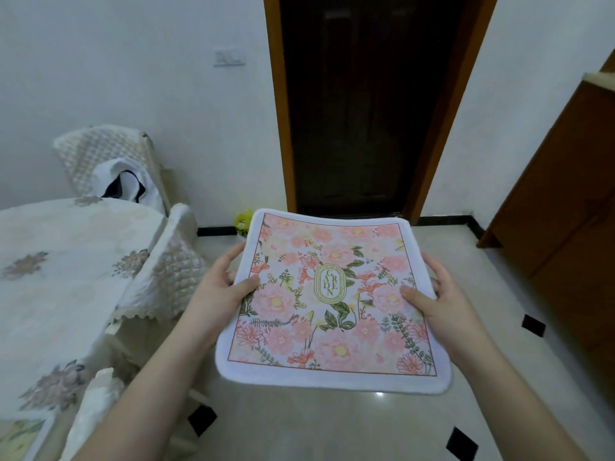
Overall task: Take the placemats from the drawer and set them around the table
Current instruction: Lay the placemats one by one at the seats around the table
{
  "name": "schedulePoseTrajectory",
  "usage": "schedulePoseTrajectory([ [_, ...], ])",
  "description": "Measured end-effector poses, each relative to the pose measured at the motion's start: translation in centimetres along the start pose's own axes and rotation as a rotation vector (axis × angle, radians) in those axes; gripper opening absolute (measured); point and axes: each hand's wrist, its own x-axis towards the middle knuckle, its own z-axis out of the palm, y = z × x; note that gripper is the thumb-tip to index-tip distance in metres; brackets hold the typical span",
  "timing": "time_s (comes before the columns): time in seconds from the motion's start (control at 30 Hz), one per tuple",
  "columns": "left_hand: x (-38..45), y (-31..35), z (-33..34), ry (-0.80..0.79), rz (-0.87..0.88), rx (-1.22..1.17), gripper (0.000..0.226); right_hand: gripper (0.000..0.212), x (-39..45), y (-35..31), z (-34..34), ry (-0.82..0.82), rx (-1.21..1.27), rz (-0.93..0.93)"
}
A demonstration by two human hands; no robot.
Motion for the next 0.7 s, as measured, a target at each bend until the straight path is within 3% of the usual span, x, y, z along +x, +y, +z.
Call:
schedulePoseTrajectory([
  [0.7, 20.1, -0.3, -12.9, 0.172, -0.009, -0.089, 0.058, 0.054, 21.7, -5.1, 17.8, -0.183, -0.108, -0.037],
])
